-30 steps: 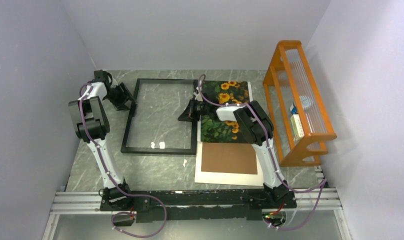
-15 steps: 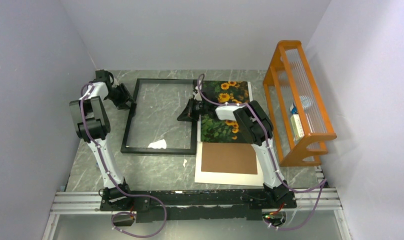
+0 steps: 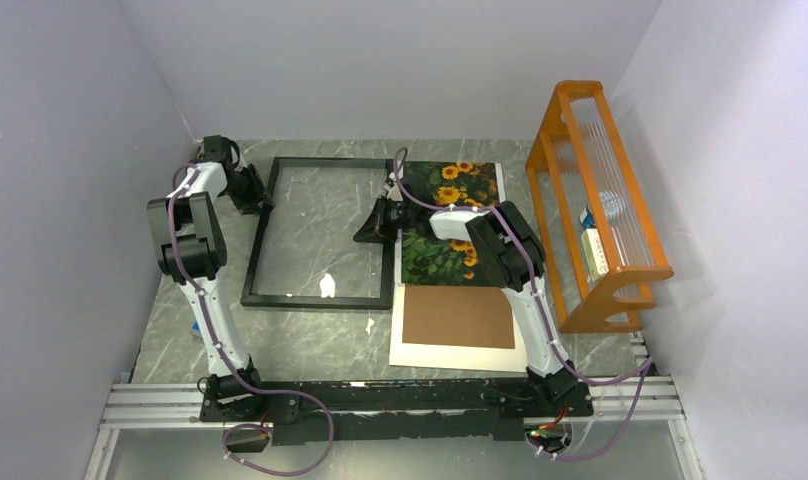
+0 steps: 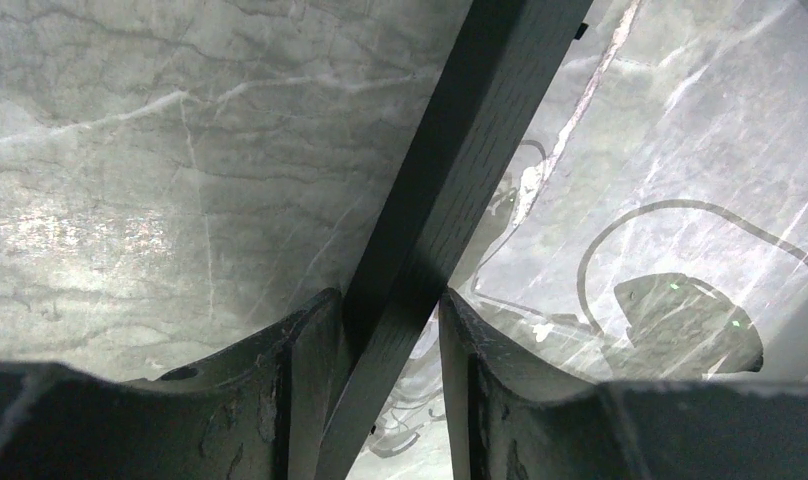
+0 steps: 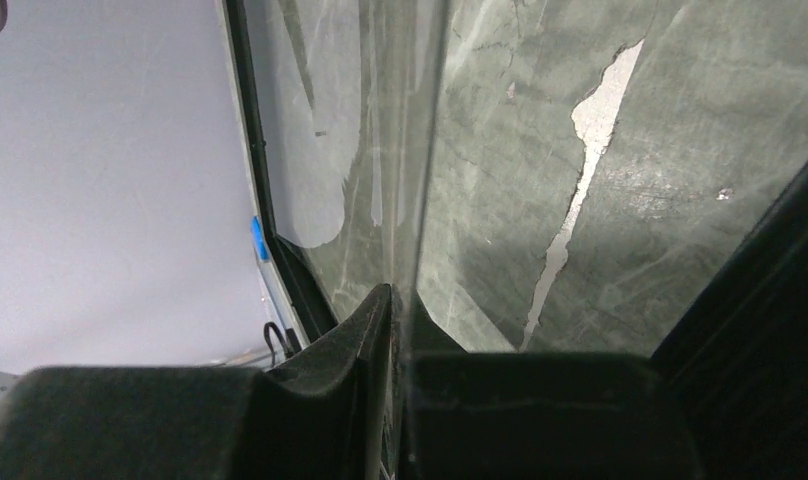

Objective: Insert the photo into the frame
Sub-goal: Place the photo frame item in the photo frame.

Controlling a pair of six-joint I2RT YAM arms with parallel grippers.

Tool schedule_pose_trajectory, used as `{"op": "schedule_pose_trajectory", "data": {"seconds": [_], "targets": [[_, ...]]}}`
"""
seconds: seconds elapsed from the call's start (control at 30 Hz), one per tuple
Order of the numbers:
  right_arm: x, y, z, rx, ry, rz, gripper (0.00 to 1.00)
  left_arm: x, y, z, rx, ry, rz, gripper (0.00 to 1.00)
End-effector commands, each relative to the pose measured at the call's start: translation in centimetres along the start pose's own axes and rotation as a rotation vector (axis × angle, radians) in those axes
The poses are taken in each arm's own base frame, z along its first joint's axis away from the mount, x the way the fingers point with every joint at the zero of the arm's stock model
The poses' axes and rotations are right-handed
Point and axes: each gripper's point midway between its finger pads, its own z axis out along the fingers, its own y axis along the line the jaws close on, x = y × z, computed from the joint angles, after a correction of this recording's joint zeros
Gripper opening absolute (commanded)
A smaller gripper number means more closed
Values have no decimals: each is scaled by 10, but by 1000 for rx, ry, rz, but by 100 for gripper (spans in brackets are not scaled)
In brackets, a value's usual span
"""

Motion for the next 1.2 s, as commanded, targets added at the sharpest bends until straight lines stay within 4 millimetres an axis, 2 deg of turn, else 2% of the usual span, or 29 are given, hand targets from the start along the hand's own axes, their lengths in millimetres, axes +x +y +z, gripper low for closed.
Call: {"op": "schedule_pose_trajectory", "data": {"seconds": [0.0, 0.27, 0.53, 0.67, 0.93, 1.17], "targets": [[-1, 17, 3, -35, 11, -43, 10, 55, 56, 41, -199, 149, 28, 47], [-2, 16, 3, -30, 4, -48, 14, 45, 44, 32, -154, 96, 24, 48], [-2, 12, 2, -15, -2, -46, 20, 25, 26, 16, -83, -11, 30, 56], [-2, 12, 2, -11, -3, -46, 22, 18, 27, 11, -98, -43, 30, 49], [-1, 10, 3, -9, -1, -44, 22, 21, 31, 13, -118, -34, 33, 37], [-1, 10, 2, -8, -2, -44, 22, 20, 29, 9, -108, -46, 42, 33]]}}
